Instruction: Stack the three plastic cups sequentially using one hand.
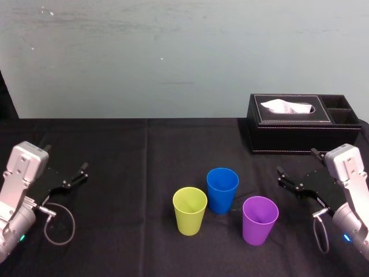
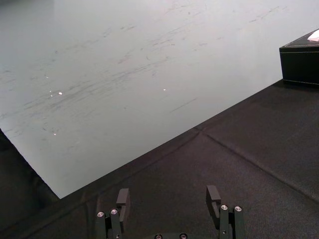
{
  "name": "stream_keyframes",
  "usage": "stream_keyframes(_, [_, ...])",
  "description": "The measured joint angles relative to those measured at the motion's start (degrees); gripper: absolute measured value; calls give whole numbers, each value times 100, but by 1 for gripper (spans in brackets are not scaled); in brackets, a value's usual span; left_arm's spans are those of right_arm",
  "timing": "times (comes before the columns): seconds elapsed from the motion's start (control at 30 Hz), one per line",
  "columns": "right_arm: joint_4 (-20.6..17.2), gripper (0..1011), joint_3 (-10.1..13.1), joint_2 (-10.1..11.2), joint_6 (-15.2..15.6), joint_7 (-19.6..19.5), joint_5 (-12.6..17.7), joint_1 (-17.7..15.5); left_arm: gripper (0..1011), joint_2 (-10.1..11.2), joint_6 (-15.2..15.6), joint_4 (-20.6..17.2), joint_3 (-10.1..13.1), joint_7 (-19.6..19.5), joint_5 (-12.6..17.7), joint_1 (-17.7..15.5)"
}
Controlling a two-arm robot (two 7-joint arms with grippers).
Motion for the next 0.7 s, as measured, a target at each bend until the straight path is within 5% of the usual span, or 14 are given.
stream_keyframes(0.7, [0,1004,0,0,0,0,0,0,1000,0,0,0,0,0,0,0])
